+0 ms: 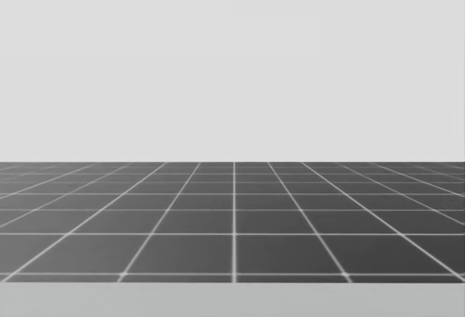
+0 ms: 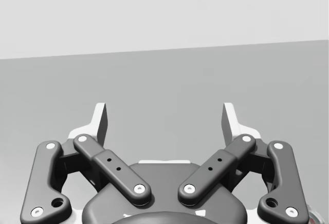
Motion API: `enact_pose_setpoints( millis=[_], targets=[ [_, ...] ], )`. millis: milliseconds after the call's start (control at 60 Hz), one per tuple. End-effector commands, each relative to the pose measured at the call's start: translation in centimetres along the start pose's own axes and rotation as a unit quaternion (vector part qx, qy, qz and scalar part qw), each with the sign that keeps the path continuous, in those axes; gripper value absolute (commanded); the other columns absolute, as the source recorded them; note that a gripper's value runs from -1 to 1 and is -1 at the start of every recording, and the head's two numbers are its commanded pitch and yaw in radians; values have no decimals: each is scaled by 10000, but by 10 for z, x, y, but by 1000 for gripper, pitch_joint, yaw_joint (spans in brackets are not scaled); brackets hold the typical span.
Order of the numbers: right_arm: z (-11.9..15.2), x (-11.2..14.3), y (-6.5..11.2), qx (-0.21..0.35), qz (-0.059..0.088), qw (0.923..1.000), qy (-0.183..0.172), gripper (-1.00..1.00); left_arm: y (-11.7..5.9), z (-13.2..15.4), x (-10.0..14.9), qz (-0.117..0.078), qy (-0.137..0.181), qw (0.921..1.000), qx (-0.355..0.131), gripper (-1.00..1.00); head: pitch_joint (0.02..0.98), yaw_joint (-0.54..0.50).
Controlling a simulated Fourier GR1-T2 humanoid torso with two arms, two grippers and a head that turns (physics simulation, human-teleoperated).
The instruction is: Lift the red soup can off the table.
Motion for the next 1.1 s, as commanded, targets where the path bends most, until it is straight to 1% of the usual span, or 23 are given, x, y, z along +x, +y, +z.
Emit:
enact_pose_setpoints(
  millis=[17, 83, 133, 150, 200, 267, 317, 333, 383, 467, 500, 517, 583, 650, 717, 733, 833, 967, 1100],
  targets=[
    [2, 1, 1, -109, -101, 9998, -105, -1000, 0, 0, 0, -18, 0, 10000, 12, -1000, 89, 5],
    [2, 3, 0, 162, -131, 9998, -42, -1000, 1, 0, 0, -12, -5, 10000, 18, -1000, 106, 5],
    [1, 4, -1, 236, -102, 9997, -24, -1000, 1, 0, 0, -14, -7, 10000, 19, -1000, 120, 5],
    [1, 4, -1, 179, -69, 9998, -22, -1000, 1, 0, 0, -16, -7, 10000, 19, -1000, 140, 5],
    [1, 3, -2, 166, -74, 9998, 11, -1000, 0, 0, 0, -17, -6, 10000, 20, -1000, 167, 6],
    [0, 4, -2, 149, -88, 9998, 37, -1000, 1, 0, 0, -24, -7, 10000, 23, -1000, 241, 8],
    [0, 4, -2, 135, -95, 9999, 47, -1000, 1, 0, 0, -27, -6, 10000, 26, -1000, 277, 8],
    [0, 4, -2, 115, -87, 9999, 64, -1000, 1, 0, 0, -34, -4, 10000, 29, -1000, 320, 9],
    [-1, 3, -2, 35, -45, 9999, 113, -1000, 1, 0, 0, -43, -1, 10000, 26, -1000, 361, 13],
    [-2, 4, -3, 13, -65, 9999, 147, -1000, 2, 0, 0, -56, -7, 10000, 14, -1000, 458, 27],
    [-2, 4, -4, 26, -84, 9998, 165, -1000, 2, -1, 0, -61, -6, 10000, 9, -1000, 478, 32],
    [-2, 4, -4, 26, -88, 9998, 169, -1000, 2, -1, 0, -69, -8, 10000, 2, -1000, 508, 38],
    [-2, 5, -4, 28, -74, 9998, 167, -1000, 2, -1, 0, -79, -7, 10000, -5, -1000, 548, 53],
    [-3, 5, -6, -12, -99, 9998, 195, -1000, 3, -1, 0, -87, -6, 10000, 2, -1000, 614, 87],
    [-3, 6, -7, -32, -125, 9997, 216, -1000, 3, -1, 0, -94, -3, 10000, 6, -1000, 649, 108],
    [-3, 6, -7, -43, -138, 9996, 227, -1000, 3, -1, 0, -94, 0, 10000, 11, -1000, 673, 124],
    [-3, 6, -8, -48, -136, 9996, 256, -1000, 4, -1, 0, -97, 1, 10000, 15, -1000, 743, 180],
    [-2, 5, -7, -48, -112, 9995, 280, -1000, 3, -1, 0, -108, -1, 9999, -7, -1000, 792, 230],
    [-2, 5, -6, -45, -89, 9995, 296, -1000, 2, -1, 0, -97, 5, 9999, -75, -1000, 807, 257]
  ],
)
